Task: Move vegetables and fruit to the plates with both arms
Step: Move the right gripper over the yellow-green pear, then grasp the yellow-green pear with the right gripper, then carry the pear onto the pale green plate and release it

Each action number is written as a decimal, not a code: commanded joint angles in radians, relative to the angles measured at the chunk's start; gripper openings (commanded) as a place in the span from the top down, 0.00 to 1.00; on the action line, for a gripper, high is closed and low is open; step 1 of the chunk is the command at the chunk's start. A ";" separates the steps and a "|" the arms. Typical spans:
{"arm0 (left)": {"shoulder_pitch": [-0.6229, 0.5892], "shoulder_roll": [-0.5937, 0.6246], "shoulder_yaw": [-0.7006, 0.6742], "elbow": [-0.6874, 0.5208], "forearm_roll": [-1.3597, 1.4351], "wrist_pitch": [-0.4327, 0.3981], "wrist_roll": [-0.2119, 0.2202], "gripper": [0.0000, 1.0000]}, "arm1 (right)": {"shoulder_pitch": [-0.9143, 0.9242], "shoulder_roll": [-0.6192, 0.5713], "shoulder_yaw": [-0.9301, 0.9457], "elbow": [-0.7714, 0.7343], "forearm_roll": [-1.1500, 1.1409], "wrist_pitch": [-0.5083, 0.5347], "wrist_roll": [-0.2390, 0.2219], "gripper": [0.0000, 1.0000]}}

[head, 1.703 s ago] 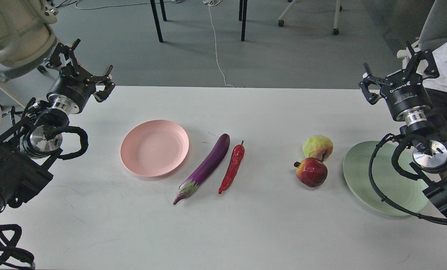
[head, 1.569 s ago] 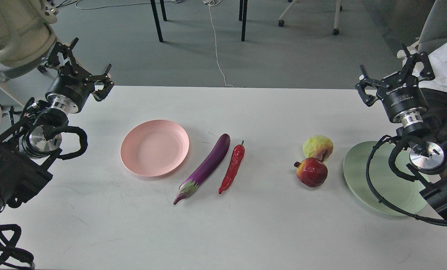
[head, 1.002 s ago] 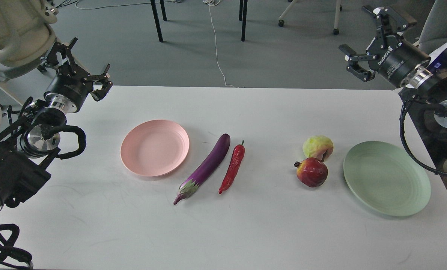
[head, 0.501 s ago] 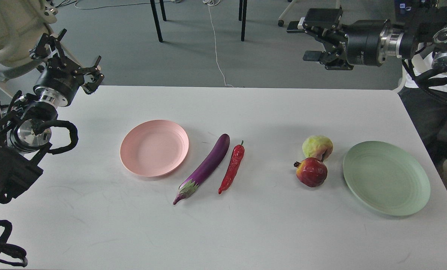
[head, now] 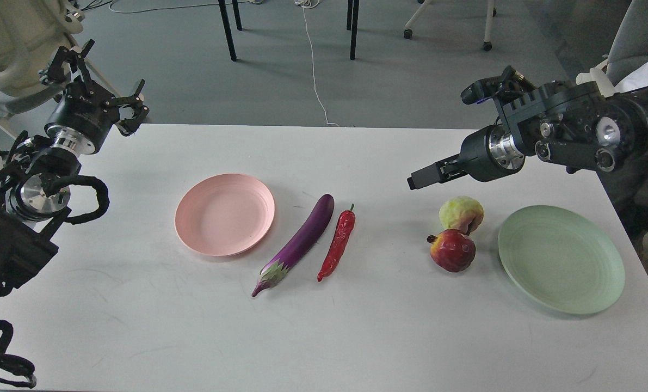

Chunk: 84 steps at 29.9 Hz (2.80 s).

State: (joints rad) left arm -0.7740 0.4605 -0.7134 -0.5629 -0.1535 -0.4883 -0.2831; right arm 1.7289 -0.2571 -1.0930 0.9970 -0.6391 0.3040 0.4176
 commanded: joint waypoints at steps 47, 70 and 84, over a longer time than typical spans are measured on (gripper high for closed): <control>0.010 0.041 0.000 0.006 0.002 0.000 0.002 0.02 | -0.056 -0.131 -0.070 0.001 -0.068 -0.083 -0.005 0.42; 0.013 0.041 0.002 0.006 0.002 0.000 0.002 0.02 | -0.253 -0.472 -0.070 0.052 -0.280 -0.235 -0.013 0.29; 0.013 0.046 0.002 0.006 0.002 0.000 0.002 0.02 | -0.285 -0.496 -0.068 0.020 -0.274 -0.264 -0.003 0.02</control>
State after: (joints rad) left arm -0.7609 0.5057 -0.7118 -0.5568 -0.1518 -0.4887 -0.2807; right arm 1.4273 -0.7399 -1.1614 1.0105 -0.9153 0.0417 0.4099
